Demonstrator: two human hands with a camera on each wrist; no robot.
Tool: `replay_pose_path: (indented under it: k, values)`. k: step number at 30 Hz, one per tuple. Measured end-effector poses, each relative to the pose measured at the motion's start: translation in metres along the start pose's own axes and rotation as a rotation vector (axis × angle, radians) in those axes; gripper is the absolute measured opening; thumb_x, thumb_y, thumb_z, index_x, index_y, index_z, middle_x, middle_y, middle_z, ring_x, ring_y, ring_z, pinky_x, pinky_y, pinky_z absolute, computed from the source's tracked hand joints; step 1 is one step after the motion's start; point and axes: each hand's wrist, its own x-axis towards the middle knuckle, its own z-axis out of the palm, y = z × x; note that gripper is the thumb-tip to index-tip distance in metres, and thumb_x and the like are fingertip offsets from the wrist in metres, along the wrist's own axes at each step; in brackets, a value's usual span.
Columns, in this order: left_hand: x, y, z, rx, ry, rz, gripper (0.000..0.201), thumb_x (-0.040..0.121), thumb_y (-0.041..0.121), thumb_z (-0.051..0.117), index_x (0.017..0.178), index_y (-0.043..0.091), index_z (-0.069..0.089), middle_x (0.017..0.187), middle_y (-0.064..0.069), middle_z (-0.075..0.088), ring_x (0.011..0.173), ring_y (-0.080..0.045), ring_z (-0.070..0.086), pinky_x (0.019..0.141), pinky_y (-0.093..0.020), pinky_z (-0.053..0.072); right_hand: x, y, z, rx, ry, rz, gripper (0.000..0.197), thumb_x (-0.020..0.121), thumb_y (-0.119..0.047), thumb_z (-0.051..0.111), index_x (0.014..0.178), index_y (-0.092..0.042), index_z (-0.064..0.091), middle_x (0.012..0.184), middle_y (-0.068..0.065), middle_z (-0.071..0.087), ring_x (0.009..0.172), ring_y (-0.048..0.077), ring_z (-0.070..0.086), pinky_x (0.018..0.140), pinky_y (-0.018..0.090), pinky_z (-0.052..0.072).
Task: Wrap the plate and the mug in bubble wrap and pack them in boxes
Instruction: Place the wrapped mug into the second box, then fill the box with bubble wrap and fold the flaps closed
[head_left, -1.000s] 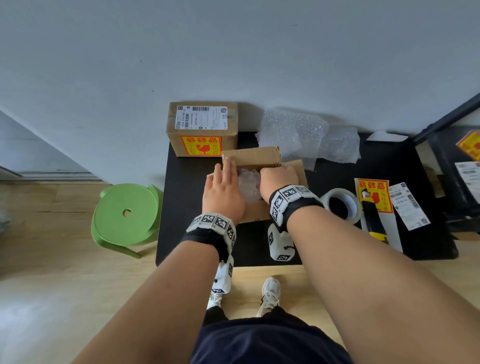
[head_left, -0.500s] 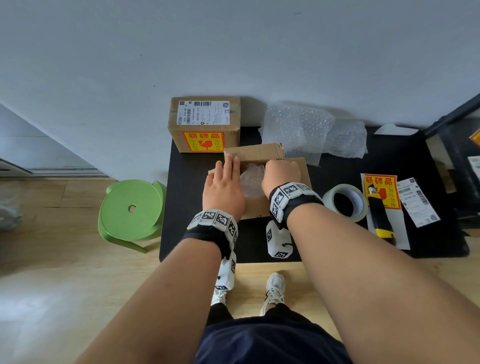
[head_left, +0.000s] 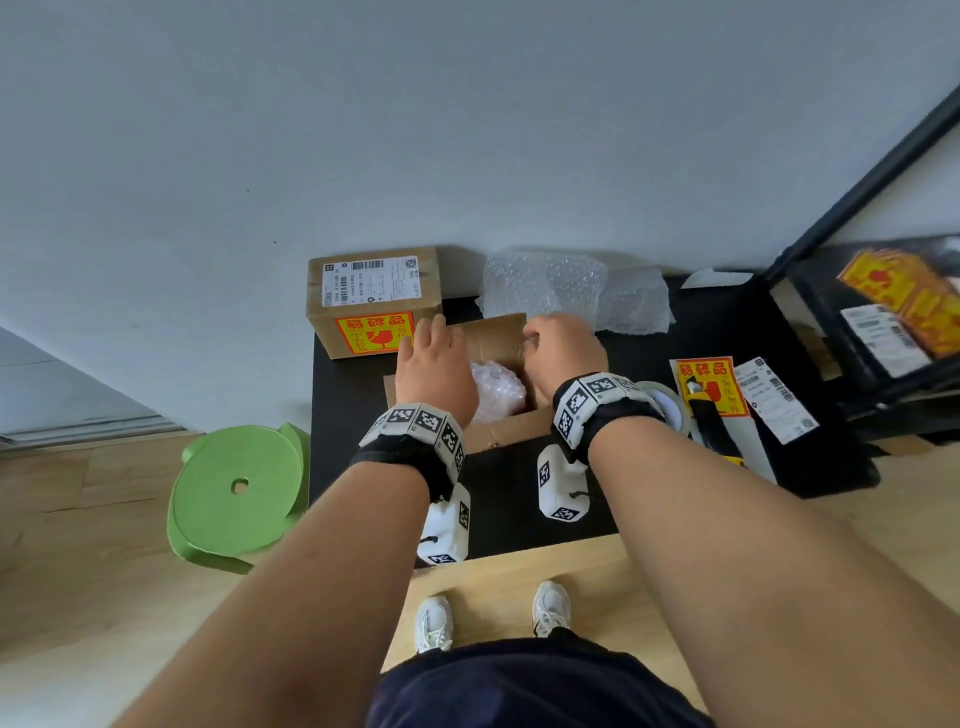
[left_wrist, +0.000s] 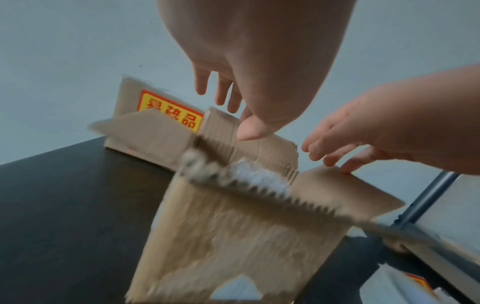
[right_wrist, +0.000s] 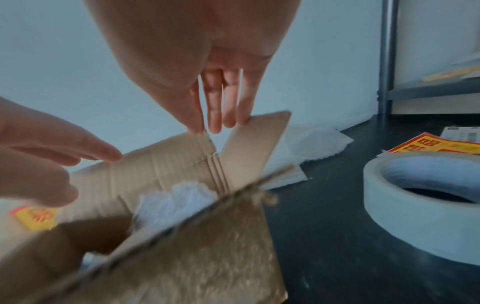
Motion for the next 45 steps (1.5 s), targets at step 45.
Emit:
replay_pose_path:
  k: [45]
  values:
    - [0.121,0.104,-0.017,-0.161,0.056,-0.307,0.053,0.090,0.007,0.048,0.142,0.014,0.039,0.143,-0.007,0.043,0.134,-0.027,0.035,0.111,-0.040,0.030,0.156,0.102,-0.035,0.318,-0.135,-0.056,0.031,0.091,-0.006,0.047,0.118,-0.011,0.062,0.118,0.012,0.061,0.103,0.029,0.061,0.086,0.033,0.051]
